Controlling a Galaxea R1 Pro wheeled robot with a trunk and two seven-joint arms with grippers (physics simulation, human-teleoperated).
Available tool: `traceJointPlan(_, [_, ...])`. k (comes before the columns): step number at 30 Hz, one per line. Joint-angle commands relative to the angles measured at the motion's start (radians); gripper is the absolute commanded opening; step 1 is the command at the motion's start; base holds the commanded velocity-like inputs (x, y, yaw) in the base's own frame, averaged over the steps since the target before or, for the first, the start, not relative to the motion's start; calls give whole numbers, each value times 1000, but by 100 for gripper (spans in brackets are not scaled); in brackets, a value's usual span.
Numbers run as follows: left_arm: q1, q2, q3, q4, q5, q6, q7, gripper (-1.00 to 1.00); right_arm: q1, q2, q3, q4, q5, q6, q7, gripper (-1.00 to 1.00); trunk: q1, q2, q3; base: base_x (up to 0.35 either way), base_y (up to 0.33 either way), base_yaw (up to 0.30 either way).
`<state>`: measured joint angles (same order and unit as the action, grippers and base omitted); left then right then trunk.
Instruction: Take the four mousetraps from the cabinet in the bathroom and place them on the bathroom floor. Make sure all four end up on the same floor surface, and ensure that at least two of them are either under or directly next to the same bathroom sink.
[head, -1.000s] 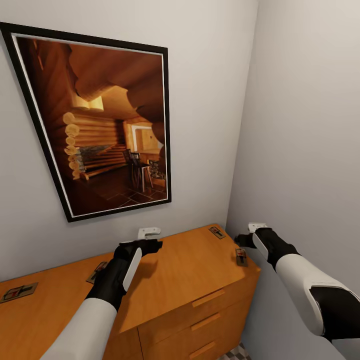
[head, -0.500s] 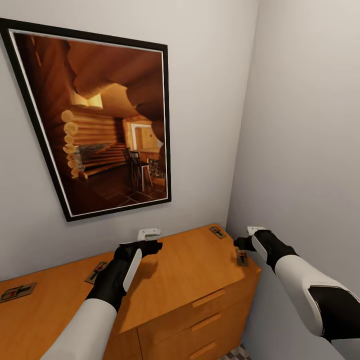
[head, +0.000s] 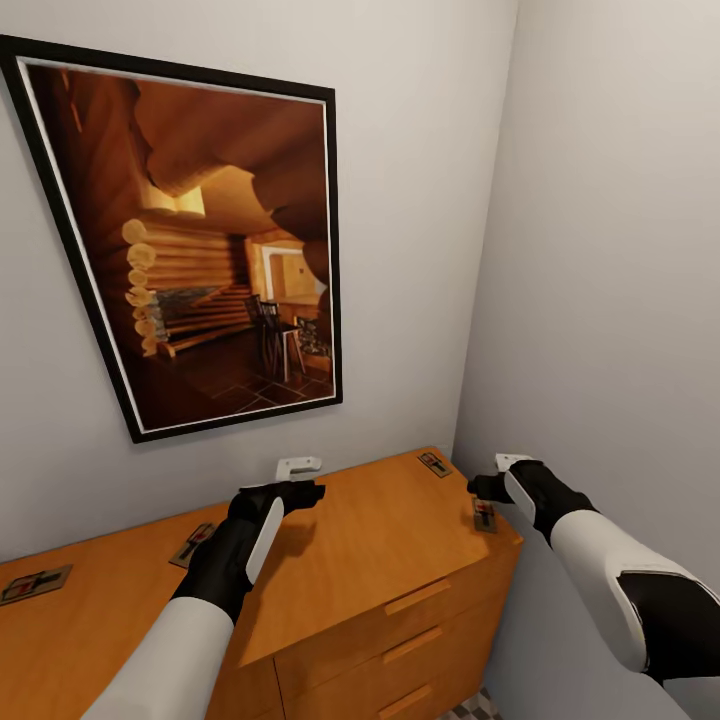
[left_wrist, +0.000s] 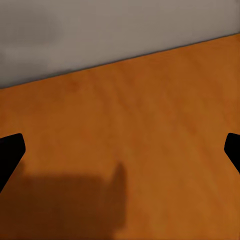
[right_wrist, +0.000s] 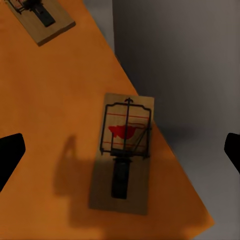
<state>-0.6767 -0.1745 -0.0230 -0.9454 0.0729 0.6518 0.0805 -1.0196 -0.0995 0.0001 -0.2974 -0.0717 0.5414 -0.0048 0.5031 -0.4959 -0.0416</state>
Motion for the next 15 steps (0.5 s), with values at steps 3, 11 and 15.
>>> traceJointPlan(3, [0, 0, -2, -1, 8, 4, 8, 100, -1, -1, 0, -1, -43, 5, -1, 100, 1, -2, -2, 0, 0, 0])
traceJointPlan(11, [0, 0, -3, -8, 12, 5, 14, 100, 0, -3, 2, 0, -95, 5, -3, 100, 1, -2, -2, 0, 0, 0])
traceJointPlan(15, [0, 0, -3, -12, 16, 10, 18, 100, -1, -3, 2, 0, -97, 5, -3, 100, 1, -2, -2, 0, 0, 0])
